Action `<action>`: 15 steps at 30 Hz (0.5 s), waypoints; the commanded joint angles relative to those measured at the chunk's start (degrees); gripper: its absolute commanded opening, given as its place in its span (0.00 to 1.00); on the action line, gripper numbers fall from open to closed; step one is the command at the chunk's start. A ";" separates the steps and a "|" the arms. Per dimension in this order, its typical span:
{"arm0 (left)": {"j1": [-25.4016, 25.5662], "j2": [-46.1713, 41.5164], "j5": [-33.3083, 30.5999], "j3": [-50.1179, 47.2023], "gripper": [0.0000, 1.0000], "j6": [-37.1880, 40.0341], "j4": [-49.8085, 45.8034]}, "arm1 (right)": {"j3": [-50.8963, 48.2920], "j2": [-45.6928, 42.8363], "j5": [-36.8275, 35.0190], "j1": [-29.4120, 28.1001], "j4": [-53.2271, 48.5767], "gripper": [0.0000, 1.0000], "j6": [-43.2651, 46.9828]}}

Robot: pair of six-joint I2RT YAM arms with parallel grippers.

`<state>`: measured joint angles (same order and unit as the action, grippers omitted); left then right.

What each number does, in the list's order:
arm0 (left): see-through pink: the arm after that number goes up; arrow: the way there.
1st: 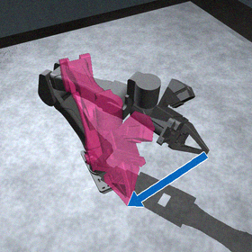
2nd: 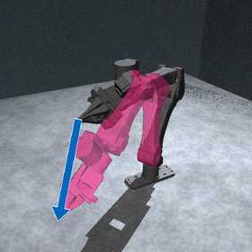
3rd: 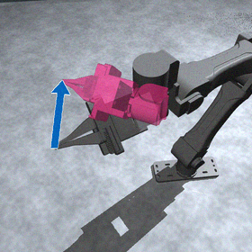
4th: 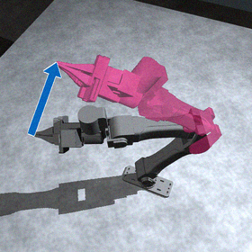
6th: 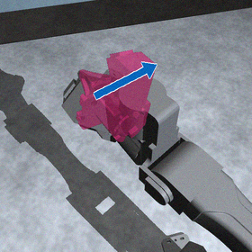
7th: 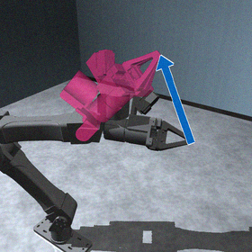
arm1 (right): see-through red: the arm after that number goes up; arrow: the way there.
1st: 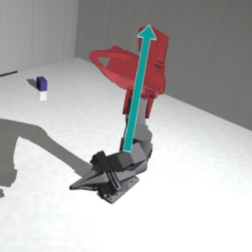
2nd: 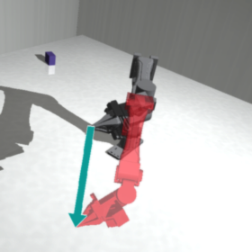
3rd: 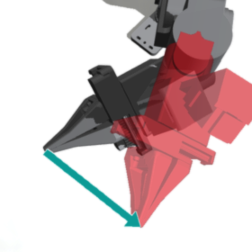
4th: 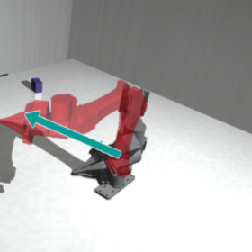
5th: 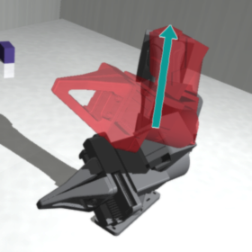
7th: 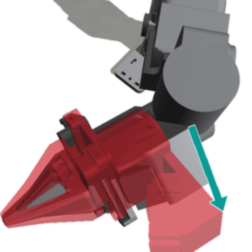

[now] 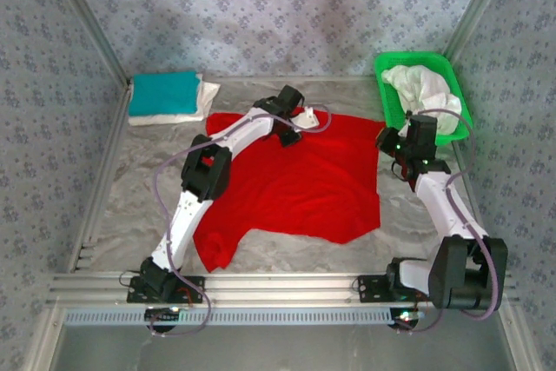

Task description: Fold and stack the t-shirts

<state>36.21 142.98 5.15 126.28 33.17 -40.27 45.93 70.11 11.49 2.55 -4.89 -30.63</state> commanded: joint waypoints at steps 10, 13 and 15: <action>-5.13 -5.32 -0.12 5.54 0.00 -2.32 1.00 | -0.80 1.35 1.34 0.18 0.04 0.01 -0.64; -6.97 -3.03 0.73 11.52 0.00 -1.85 0.65 | -0.83 1.58 1.43 0.12 0.03 0.01 -0.57; -8.63 0.30 0.23 18.29 0.00 -0.51 0.37 | -0.93 1.76 1.43 0.06 0.03 0.01 -0.44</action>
<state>29.52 142.19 5.13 136.25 31.88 -40.82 45.65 71.44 11.94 2.55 -4.89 -30.61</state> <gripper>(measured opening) 0.050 0.066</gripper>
